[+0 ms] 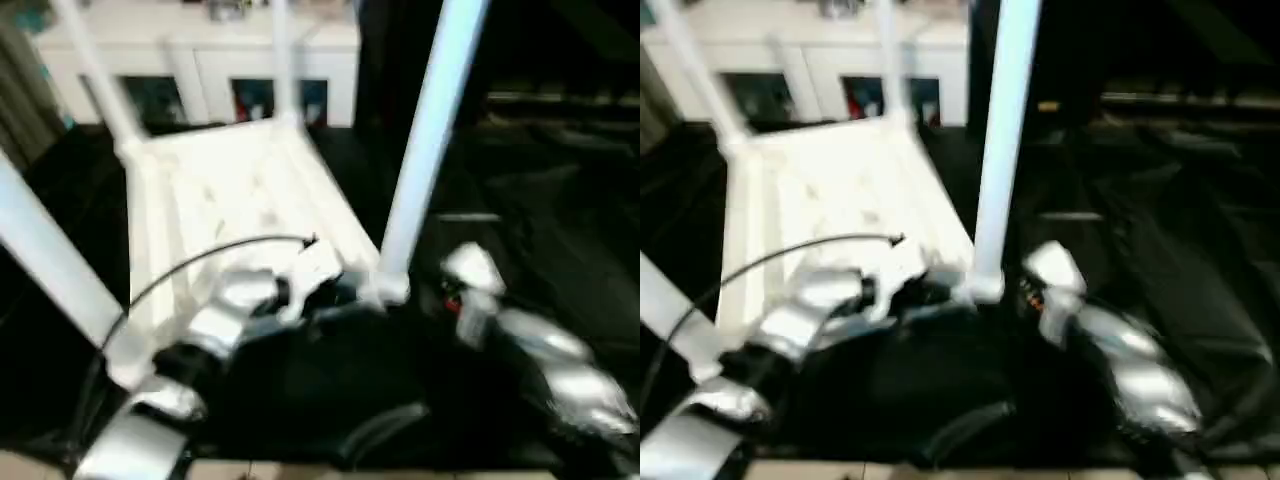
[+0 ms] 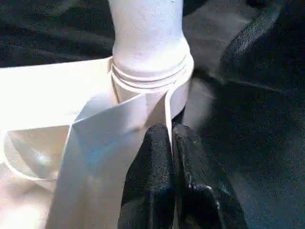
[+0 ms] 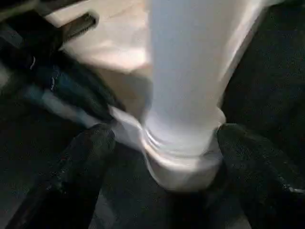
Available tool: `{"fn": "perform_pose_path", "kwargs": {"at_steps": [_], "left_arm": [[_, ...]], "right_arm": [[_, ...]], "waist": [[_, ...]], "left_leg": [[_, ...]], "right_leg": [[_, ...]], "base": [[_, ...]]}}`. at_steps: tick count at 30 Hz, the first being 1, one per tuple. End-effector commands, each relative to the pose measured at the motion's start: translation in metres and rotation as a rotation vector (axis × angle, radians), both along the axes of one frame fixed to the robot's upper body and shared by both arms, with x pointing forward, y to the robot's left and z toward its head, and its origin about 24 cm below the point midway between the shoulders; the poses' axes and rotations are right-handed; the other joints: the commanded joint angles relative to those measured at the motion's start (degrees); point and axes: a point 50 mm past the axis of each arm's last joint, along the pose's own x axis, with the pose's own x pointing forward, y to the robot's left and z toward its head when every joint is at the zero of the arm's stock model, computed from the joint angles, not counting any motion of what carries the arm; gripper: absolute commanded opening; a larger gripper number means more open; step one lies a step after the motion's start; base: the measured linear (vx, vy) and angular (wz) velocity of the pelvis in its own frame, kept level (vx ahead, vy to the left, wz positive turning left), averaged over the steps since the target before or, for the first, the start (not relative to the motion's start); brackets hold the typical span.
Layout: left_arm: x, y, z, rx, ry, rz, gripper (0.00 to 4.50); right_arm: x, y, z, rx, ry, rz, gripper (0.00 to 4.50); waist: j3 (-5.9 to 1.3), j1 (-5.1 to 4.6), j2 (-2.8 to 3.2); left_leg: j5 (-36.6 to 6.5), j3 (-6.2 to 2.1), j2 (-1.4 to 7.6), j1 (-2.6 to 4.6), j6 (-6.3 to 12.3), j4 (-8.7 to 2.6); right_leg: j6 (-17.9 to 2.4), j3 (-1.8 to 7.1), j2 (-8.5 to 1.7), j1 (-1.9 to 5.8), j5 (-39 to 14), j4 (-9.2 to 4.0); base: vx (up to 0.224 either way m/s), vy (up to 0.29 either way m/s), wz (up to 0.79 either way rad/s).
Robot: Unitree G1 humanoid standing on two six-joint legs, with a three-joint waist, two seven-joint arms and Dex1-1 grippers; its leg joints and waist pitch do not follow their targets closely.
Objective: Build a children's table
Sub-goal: Rotate leg to tighten
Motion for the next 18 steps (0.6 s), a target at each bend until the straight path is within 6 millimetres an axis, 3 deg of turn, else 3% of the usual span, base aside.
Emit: {"fn": "perform_pose_path", "kwargs": {"at_steps": [1,3,5,8,15,16,18], "left_arm": [[-0.011,0.001,-0.004,0.011,0.051,-0.138,0.00],[-0.013,0.004,-0.003,0.013,0.058,-0.173,0.00],[-0.016,0.007,-0.002,0.033,0.065,-0.223,0.00],[-0.017,0.009,-0.001,0.034,0.061,-0.249,0.00],[-0.024,0.012,0.007,0.004,0.099,-0.340,0.00],[-0.025,0.014,0.008,0.010,0.097,-0.353,0.00],[-0.027,0.016,0.010,0.013,0.091,-0.361,0.00]], "right_arm": [[-0.004,-0.017,0.011,0.013,-0.014,0.002,3.81],[-0.007,-0.023,0.012,0.003,-0.007,-0.004,3.81],[-0.008,-0.032,0.013,0.001,-0.015,-0.053,3.81],[-0.005,-0.039,0.016,0.018,-0.024,-0.123,3.81],[0.005,-0.032,0.012,0.002,-0.059,-0.204,3.81],[0.008,-0.029,0.012,0.010,-0.072,-0.227,3.81],[0.013,-0.025,0.013,0.020,-0.086,-0.248,3.81]], "waist": [[-2.88,0.21,-0.57],[-2.94,0.47,-0.57],[-2.95,0.64,-0.24],[-2.96,0.91,-0.24],[-2.98,0.85,-0.40],[-3.01,0.87,-0.72],[-2.97,1.02,-0.40]], "left_leg": [[-14.05,-0.73,2.50,0.89,4.43,-3.61],[-12.47,-0.72,2.46,0.45,4.61,-3.60],[-12.76,-0.74,2.54,0.60,4.44,-3.55],[-13.11,-0.61,2.55,0.88,3.77,-3.49],[-11.90,-0.67,2.47,0.63,3.11,-3.57],[-11.74,-0.55,2.50,0.80,3.07,-3.52],[-11.61,-0.53,2.57,0.96,2.97,-3.52]], "right_leg": [[-12.44,2.36,-2.94,2.11,-14.28,-4.14],[-13.08,2.15,-2.88,2.48,-12.11,-3.70],[-13.32,2.11,-2.98,2.37,-11.96,-3.60],[-13.47,2.16,-2.97,2.26,-12.17,-3.63],[-13.38,2.12,-3.08,2.39,-12.02,-3.29],[-13.51,2.15,-3.01,2.22,-12.04,-3.28],[-13.39,2.19,-2.96,2.07,-11.86,-3.21]], "base": [[0.000,0.000,0.00],[0.000,0.000,0.00],[0.000,0.000,0.00],[0.000,0.000,0.00],[0.000,0.000,0.00],[0.000,0.000,0.00],[0.000,0.000,0.00]]}}
